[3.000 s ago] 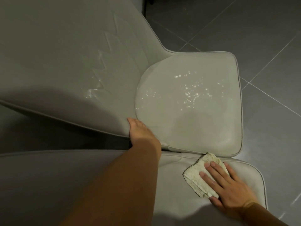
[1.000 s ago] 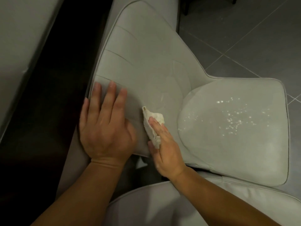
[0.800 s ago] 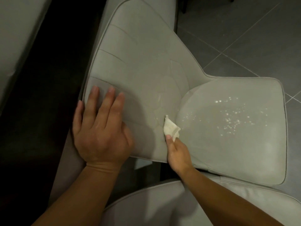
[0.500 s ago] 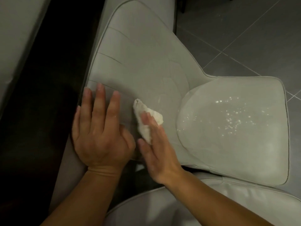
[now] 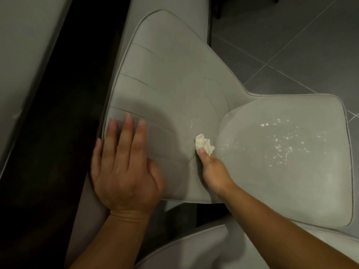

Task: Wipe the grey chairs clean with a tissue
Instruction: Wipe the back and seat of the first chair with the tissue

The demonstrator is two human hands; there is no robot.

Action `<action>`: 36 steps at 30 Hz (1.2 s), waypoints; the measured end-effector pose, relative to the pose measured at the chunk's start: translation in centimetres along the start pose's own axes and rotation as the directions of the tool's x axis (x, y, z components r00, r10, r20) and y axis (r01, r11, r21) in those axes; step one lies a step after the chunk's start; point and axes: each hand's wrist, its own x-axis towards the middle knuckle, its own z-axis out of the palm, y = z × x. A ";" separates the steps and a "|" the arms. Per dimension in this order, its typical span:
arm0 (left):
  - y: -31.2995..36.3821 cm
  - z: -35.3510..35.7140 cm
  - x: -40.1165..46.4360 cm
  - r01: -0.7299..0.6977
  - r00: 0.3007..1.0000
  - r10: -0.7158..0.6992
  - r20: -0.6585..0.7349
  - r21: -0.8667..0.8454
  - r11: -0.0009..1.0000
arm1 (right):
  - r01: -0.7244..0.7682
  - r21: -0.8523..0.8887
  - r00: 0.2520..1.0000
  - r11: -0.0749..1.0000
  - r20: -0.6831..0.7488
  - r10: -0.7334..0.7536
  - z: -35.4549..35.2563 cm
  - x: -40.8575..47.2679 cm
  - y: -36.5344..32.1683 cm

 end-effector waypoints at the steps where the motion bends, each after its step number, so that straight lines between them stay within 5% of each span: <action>1: -0.1 0.1 0.0 -0.001 1.000 0.001 0.000 0.002 1.000 | 0.078 0.014 0.997 0.997 -0.021 -0.077 0.2 -0.6 -1.2; 4: 0.0 0.1 -0.2 -0.010 1.000 0.010 -0.013 -0.002 1.000 | 0.516 0.141 0.851 0.845 0.022 -0.524 2.0 -2.8 -5.3; 8: 0.3 0.3 0.0 0.007 0.999 -0.008 -0.038 -0.031 1.000 | 0.706 -0.066 0.707 0.705 0.038 -0.706 3.9 -3.0 -7.4; 10: 0.4 0.3 0.0 0.029 0.999 -0.030 -0.038 -0.030 0.999 | 0.714 -0.093 0.696 0.694 -0.010 -0.718 4.0 -1.7 -6.5; 12: 0.2 0.3 0.1 0.037 0.999 -0.038 -0.025 -0.012 0.999 | 0.638 -0.048 0.769 0.769 -0.015 -0.639 3.8 -0.3 -5.6; 15: 0.2 0.2 0.0 0.042 0.999 -0.043 0.021 0.009 0.999 | 0.334 0.091 0.942 0.938 0.012 -0.336 2.2 2.1 -4.1; 18: 0.3 0.1 -0.2 0.046 0.998 -0.048 0.030 0.038 0.998 | 0.125 0.149 0.991 0.981 0.031 -0.131 -0.3 3.4 -2.6; 20: 0.2 0.3 0.0 0.048 0.998 -0.050 0.038 0.052 0.997 | 0.252 0.053 0.967 0.966 0.015 -0.253 -0.4 2.3 -3.0; 23: 0.3 0.3 0.1 0.049 0.997 -0.052 0.049 0.072 0.996 | 0.551 0.044 0.833 0.834 0.030 -0.552 1.3 -0.1 -5.1; 26: 0.6 0.2 0.2 0.036 0.998 -0.040 0.049 0.074 0.997 | 0.619 0.001 0.785 0.785 0.044 -0.619 2.8 -0.7 -8.1; 32: 0.4 0.5 0.0 0.028 0.999 -0.029 0.022 0.061 0.998 | 0.814 -0.130 0.567 0.566 -0.027 -0.823 3.7 2.1 -10.4; 36: 0.4 0.5 0.1 0.008 1.000 -0.009 0.015 0.065 0.998 | 0.683 -0.162 0.708 0.712 -0.092 -0.700 3.3 4.9 -9.4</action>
